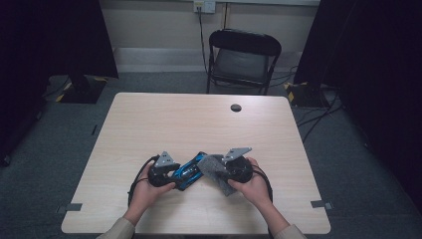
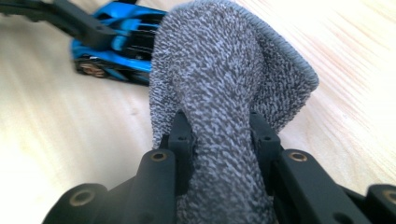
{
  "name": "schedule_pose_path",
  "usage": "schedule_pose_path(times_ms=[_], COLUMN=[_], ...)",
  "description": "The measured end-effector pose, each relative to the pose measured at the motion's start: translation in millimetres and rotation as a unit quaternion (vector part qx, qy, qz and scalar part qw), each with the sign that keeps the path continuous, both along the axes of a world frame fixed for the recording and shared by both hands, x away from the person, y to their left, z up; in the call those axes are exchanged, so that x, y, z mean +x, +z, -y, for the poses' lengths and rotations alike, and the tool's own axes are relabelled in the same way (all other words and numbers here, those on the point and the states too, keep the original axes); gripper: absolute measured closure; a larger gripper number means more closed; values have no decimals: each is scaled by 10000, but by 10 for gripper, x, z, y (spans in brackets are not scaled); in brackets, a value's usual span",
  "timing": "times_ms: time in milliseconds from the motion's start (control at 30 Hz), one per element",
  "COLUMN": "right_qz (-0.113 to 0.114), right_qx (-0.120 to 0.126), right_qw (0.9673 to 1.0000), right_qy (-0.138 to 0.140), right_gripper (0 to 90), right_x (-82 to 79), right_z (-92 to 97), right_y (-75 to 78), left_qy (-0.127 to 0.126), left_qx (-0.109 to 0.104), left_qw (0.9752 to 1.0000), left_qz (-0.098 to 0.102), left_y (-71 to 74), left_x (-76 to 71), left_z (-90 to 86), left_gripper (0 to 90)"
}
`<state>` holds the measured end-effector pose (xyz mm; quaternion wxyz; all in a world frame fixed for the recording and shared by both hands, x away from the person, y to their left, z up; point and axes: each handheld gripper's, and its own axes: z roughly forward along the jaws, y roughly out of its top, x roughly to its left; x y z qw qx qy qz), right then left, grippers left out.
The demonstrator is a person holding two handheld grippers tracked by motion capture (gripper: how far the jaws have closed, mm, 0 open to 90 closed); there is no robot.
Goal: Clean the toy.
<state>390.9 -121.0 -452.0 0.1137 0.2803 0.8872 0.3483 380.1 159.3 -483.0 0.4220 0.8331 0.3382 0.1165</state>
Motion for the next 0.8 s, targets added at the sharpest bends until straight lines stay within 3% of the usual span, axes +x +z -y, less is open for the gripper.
schedule_pose_path(times_ms=[433,567,800], right_qz=[17,82,-58], right_qx=[141,-64,-279], right_qw=[9984,9965,9915], right_qy=[546,826,1266], right_gripper=[690,690,690], right_x=[-362,-459,-503], right_z=[48,-63,-255], right_y=[44,9,-93], left_qy=[3,7,8], left_qx=[43,39,83], left_qw=[10000,10000,10000], left_qz=[47,19,47], left_y=[5,8,12], left_x=[-25,-25,-24], left_z=[-9,-4,-4], left_gripper=[425,425,425])
